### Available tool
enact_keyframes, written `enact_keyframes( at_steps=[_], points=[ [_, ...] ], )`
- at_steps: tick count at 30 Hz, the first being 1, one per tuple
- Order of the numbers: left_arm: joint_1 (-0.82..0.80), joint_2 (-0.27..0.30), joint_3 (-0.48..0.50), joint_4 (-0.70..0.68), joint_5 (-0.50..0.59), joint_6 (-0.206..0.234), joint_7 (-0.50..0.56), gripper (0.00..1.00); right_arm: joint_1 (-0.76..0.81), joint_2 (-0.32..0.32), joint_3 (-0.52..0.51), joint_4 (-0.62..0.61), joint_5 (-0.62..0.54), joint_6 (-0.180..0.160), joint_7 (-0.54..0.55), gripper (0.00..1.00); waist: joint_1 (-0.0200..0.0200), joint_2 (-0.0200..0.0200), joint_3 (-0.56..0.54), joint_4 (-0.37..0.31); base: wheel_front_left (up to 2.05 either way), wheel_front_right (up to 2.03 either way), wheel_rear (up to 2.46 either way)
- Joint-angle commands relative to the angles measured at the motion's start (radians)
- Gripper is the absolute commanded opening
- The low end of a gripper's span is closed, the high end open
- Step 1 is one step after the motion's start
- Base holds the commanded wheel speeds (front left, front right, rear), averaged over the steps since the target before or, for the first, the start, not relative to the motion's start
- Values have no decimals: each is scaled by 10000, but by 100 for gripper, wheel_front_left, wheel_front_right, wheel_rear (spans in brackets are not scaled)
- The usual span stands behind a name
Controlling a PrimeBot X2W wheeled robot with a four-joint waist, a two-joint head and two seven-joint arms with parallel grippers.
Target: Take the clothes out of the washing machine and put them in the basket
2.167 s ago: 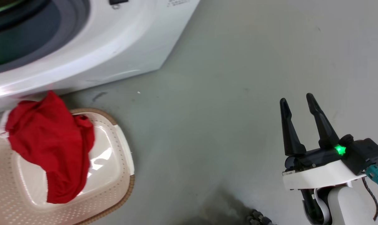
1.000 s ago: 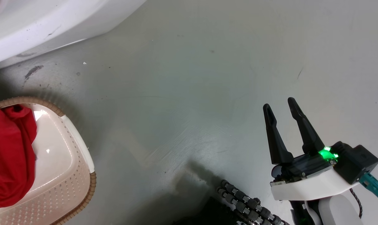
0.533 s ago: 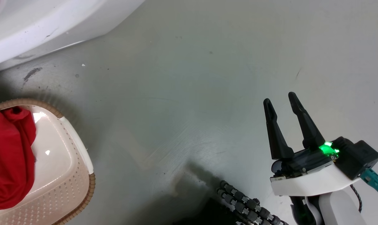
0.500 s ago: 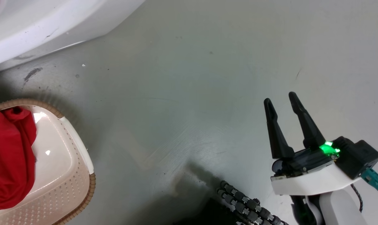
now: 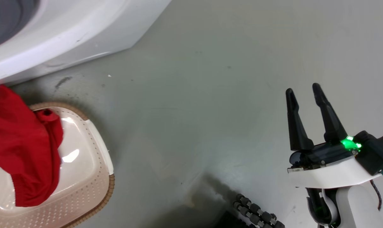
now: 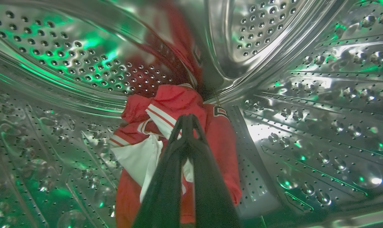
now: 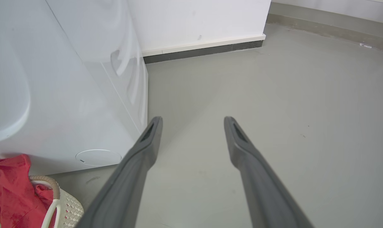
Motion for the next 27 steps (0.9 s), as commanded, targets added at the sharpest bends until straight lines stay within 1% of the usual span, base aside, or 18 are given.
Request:
enact_keyframes(
  at_steps=[1,7,13,14,15,16,21,24,27],
  points=[
    [130,-34,4,34,10,31,-120,0,-76,1,-40,-50,-51,-3,-16,100,-1,0,-127,110,0,0,0],
    [642,-333,198,527,-370,-9,-1379,0,7,2,-160,-95,-98,-3,-16,100,-1,0,-247,230,0,0,0],
    [609,-448,198,1063,-547,-174,-1514,1,30,2,-120,-120,-37,-3,-16,100,-1,0,-208,156,0,0,0],
    [549,-446,183,1156,-568,-211,-1526,35,38,1,-119,-120,-29,-3,-16,100,-1,0,-201,136,0,0,0],
    [486,-455,180,1247,-606,-221,-1498,76,45,2,-112,-118,-19,-3,-14,100,-1,0,-194,117,0,0,0],
    [418,-452,161,1325,-591,-239,-1505,100,53,2,-107,-117,-17,-3,-16,100,-1,0,-186,98,0,0,0],
    [159,-529,85,1608,-600,-412,-1645,100,100,2,-80,-87,41,-3,-16,100,-1,0,-198,52,0,0,0],
    [-121,-596,-7,1759,-680,-627,-1409,100,120,2,-26,-90,78,-3,-16,100,-1,0,-185,8,0,0,0],
    [-570,-622,-170,1889,-702,-896,-869,100,109,2,102,-66,161,-3,-16,100,-1,0,-82,-113,0,0,0]
  ],
)
